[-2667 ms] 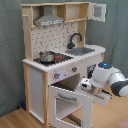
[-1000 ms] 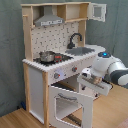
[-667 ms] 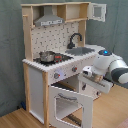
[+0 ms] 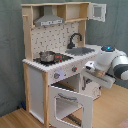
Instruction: Play with the kitchen
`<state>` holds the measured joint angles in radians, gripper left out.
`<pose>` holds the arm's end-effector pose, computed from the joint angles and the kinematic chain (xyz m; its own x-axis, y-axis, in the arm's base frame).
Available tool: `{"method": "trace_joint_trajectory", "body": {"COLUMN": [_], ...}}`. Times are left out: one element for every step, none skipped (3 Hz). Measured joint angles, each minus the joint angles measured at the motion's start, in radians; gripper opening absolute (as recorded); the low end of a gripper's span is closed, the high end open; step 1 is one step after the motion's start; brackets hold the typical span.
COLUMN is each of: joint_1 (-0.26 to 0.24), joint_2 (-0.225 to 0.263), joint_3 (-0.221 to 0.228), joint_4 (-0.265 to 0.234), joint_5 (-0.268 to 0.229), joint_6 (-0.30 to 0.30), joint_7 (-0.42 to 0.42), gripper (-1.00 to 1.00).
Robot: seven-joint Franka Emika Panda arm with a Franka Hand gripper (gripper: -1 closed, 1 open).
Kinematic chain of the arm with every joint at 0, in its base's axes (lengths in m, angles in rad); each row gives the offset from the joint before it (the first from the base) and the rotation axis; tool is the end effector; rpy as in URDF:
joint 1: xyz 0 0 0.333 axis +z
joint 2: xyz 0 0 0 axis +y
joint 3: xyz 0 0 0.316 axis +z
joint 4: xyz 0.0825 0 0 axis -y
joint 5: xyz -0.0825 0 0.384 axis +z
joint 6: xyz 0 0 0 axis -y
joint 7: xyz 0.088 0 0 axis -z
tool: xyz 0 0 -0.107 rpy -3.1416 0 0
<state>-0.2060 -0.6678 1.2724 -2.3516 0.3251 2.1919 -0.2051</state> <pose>0.2050 0.4337 0.4035 0.4896 0.8690 0.0714 0.7984 -0.4797 0.3640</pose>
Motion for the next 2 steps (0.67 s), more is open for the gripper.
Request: {"method": "trace_joint_trajectory", "body": {"joint_1": [0.03, 0.028], "joint_2": [-0.06, -0.134], "joint_3": [-0.043, -0.017], "joint_4": [0.001, 0.001], "joint_5": [-0.022, -0.078], "joint_6": [-0.057, -0.09], "joint_7": [-0.007, -0.011], "gripper": [1.0, 1.0]}}
